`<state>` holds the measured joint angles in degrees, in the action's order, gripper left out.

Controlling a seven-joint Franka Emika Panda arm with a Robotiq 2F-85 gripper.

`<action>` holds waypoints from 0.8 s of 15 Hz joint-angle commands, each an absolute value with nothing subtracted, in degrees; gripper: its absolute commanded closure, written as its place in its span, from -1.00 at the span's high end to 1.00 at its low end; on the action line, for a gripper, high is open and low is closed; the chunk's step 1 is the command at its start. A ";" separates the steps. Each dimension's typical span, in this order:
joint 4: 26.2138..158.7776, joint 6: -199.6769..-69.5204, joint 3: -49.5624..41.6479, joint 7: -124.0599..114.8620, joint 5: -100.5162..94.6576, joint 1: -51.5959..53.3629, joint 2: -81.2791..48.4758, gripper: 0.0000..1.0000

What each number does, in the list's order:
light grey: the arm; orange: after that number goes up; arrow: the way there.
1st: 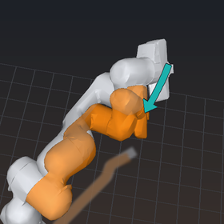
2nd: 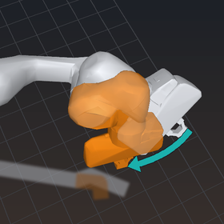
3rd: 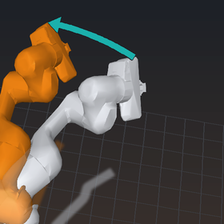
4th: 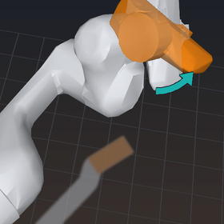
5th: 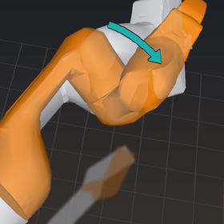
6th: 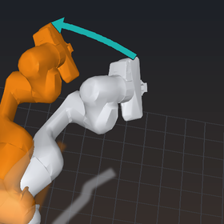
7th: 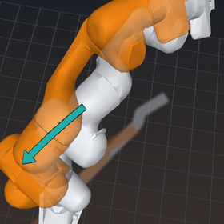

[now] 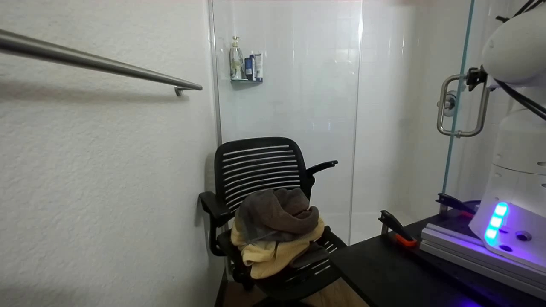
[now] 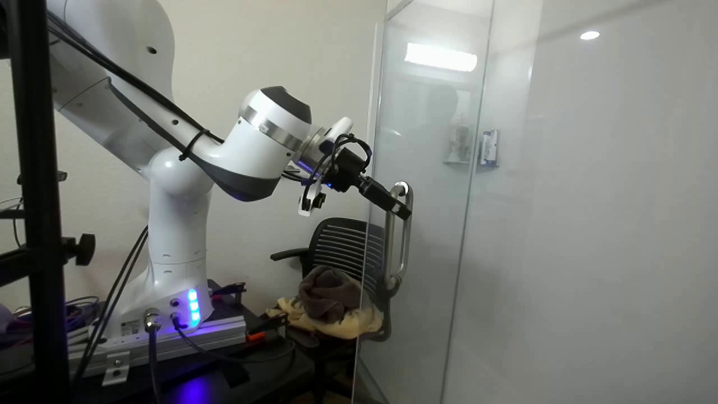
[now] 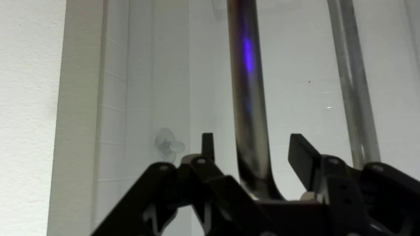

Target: Open the shower door

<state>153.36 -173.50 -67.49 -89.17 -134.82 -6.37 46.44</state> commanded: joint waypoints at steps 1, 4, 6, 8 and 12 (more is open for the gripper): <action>156.91 -179.65 -69.13 -76.01 -124.84 -9.30 44.77 0.82; 161.16 -184.56 -68.13 -62.71 -114.01 -14.01 39.87 1.00; 161.13 -190.53 -64.08 -66.45 -115.86 -17.72 31.56 1.00; 160.11 -195.18 -61.31 -71.59 -121.25 -19.66 26.29 1.00; 160.16 -202.28 -46.95 -84.08 -134.89 -29.78 20.42 1.00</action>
